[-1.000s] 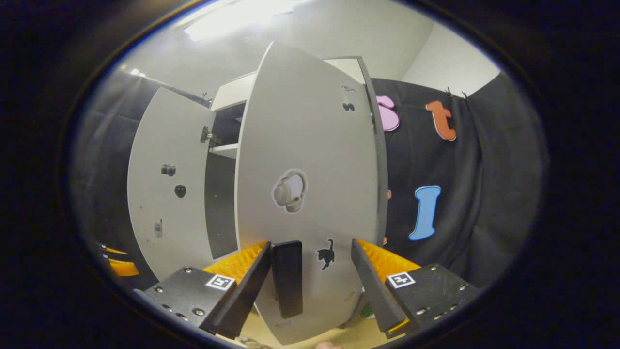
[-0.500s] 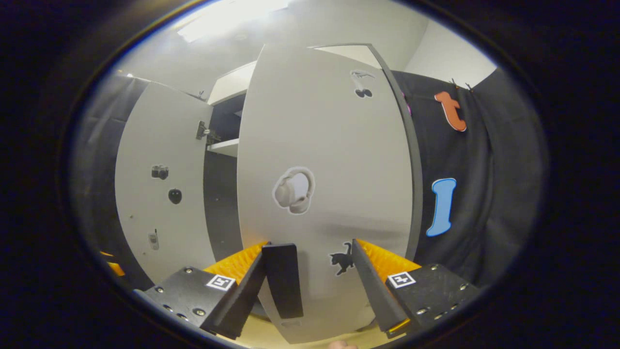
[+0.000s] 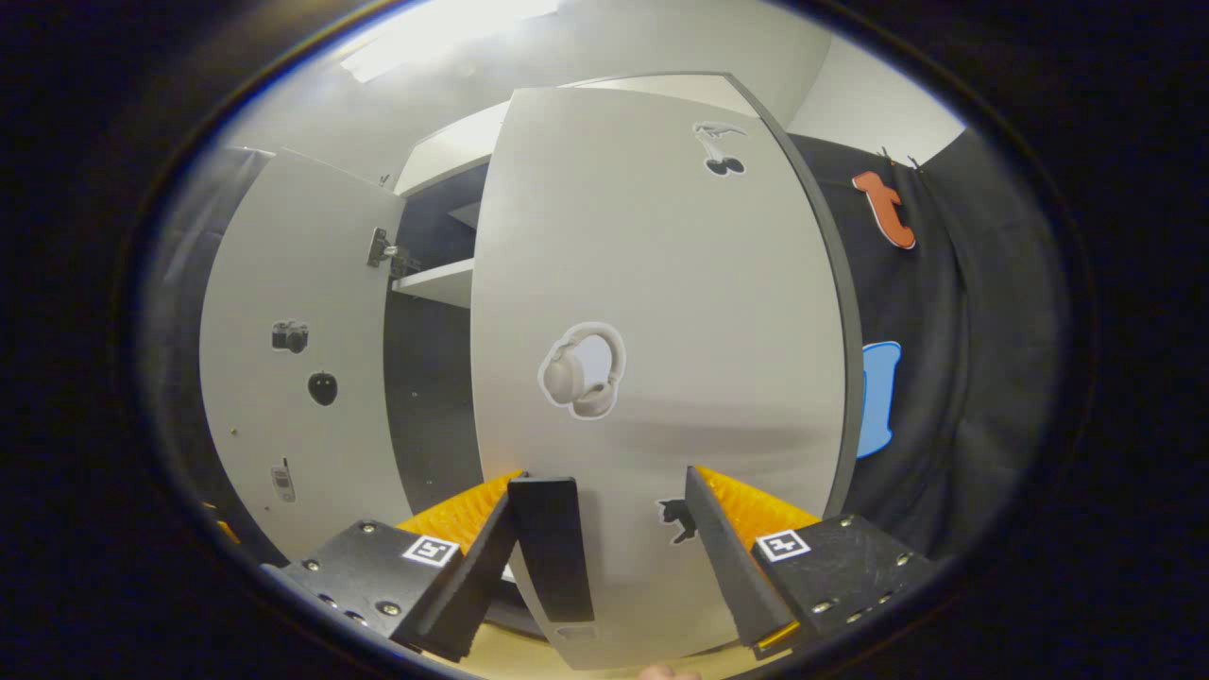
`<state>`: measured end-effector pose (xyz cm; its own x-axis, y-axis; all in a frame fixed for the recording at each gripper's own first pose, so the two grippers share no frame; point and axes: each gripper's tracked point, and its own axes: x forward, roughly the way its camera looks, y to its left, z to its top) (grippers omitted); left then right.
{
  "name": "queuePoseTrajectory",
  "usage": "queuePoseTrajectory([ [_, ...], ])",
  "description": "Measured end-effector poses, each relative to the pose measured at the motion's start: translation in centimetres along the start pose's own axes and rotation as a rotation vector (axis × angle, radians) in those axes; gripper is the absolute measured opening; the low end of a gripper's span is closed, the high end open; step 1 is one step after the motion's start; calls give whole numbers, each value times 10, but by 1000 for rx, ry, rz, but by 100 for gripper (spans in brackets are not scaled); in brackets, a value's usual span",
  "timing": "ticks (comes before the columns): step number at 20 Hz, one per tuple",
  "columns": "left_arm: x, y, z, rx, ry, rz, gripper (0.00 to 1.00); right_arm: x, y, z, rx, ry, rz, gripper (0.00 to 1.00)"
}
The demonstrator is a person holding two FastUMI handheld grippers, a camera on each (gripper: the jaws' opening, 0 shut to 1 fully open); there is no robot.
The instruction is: Grasp the bottle in the cabinet with the left hand and place it on the coaster, then close the right door with the right hand and the left door with the left hand.
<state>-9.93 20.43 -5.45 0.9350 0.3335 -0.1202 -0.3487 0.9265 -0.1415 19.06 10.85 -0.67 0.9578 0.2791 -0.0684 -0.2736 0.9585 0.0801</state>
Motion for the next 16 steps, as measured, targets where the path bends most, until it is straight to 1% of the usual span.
queuePoseTrajectory([
  [5,4,8,3,-3,-9,20,95,16,4,-2,8,-11,-23,99],
  [9,10,23,7,-5,-20,47,95,25,8,-3,12,-19,-35,99],
  [10,10,27,8,-5,-23,56,90,28,8,-3,13,-20,-40,98],
  [13,12,38,9,-9,-30,83,89,36,8,-1,-4,-31,-71,98],
  [14,13,40,9,-11,-30,90,89,39,7,-1,-5,-36,-82,96],
  [16,14,45,10,-16,-29,101,89,43,10,-3,-8,-45,-101,98],
])
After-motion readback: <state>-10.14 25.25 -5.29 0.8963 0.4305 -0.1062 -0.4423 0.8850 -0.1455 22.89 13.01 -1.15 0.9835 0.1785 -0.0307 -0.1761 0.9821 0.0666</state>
